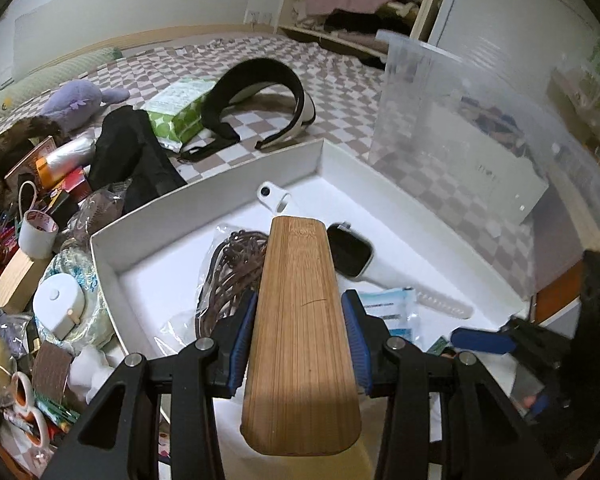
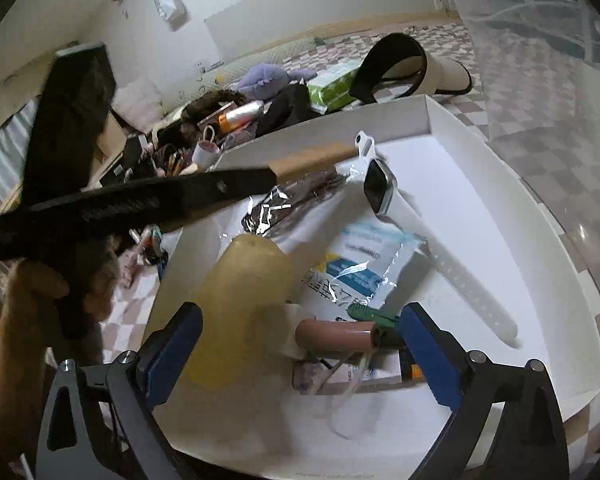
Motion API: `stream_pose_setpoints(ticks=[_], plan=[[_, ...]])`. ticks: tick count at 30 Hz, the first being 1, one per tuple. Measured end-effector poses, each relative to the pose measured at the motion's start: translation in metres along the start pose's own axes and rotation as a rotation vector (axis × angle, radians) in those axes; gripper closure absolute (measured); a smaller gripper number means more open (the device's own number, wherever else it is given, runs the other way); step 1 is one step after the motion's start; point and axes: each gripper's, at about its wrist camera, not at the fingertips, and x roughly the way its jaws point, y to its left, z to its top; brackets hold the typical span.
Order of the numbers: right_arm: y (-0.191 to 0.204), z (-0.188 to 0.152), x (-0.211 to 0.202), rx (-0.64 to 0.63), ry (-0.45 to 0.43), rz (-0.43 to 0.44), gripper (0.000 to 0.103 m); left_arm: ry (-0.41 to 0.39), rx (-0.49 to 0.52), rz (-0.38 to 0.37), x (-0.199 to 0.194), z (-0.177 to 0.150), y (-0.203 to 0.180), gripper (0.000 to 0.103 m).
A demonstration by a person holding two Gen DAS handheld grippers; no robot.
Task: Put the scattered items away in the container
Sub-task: 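Open both grippers over the tray, dropping the wooden paddle and white block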
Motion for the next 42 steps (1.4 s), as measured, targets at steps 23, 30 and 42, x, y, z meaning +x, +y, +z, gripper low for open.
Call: stream_pose_setpoints(ticks=[23, 30, 42], plan=[[0.012, 0.003, 0.004, -0.026, 0.008, -0.058, 0.003, -0.008, -0.042, 0.028, -0.011, -0.007, 0.014, 0.003], [0.02, 0.003, -0.001, -0.04, 0.002, -0.07, 0.003, -0.026, -0.103, 0.093, -0.024, -0.016, 0.017, 0.001], [0.03, 0.0, -0.019, -0.053, -0.04, -0.108, 0.002, -0.139, -0.059, 0.1, -0.068, -0.034, 0.012, 0.0]])
